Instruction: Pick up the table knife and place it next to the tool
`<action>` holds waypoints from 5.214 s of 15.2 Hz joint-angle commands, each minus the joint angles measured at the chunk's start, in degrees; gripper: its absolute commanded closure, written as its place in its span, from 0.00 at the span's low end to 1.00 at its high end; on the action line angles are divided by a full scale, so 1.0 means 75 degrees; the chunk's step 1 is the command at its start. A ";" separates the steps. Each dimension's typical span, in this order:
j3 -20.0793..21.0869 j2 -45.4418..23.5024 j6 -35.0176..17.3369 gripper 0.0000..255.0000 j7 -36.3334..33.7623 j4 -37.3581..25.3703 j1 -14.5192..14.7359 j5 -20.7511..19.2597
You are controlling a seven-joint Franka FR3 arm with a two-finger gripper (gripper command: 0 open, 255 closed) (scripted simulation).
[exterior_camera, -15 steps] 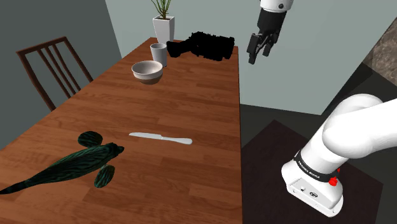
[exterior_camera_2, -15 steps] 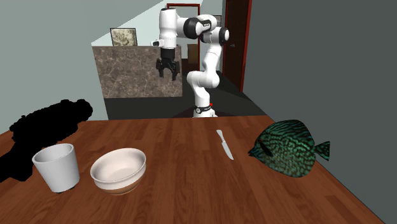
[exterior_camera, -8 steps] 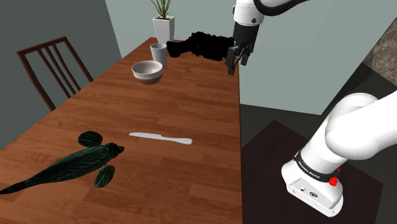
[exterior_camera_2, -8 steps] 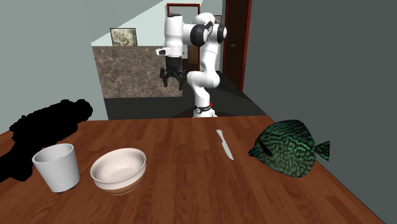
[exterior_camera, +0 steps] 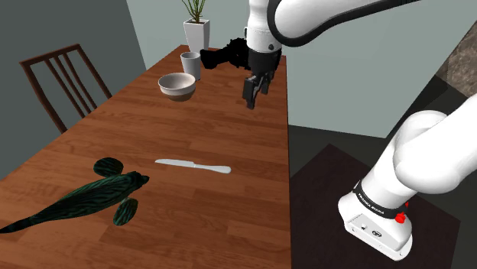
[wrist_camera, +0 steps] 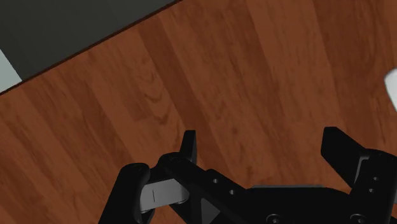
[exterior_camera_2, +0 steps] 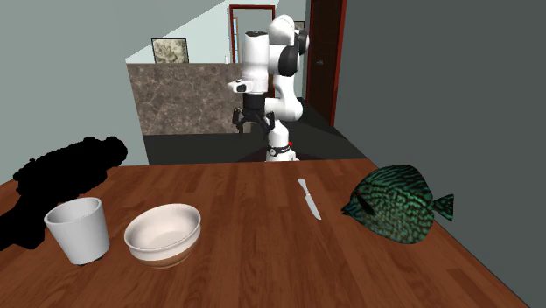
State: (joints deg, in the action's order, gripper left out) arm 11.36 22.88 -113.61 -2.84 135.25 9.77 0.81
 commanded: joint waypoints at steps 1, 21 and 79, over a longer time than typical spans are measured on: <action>0.0232 -0.0435 -0.0237 0.00 -0.0080 -0.0186 0.0154 0.0017; 0.1736 -0.4050 -0.1615 0.00 -0.0884 -0.2095 0.1386 -0.1029; 0.1760 -0.3113 0.1246 1.00 -0.0396 -0.4128 0.1300 -0.0481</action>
State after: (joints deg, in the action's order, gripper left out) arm 24.52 -0.48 -104.98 -5.76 104.96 19.48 -2.82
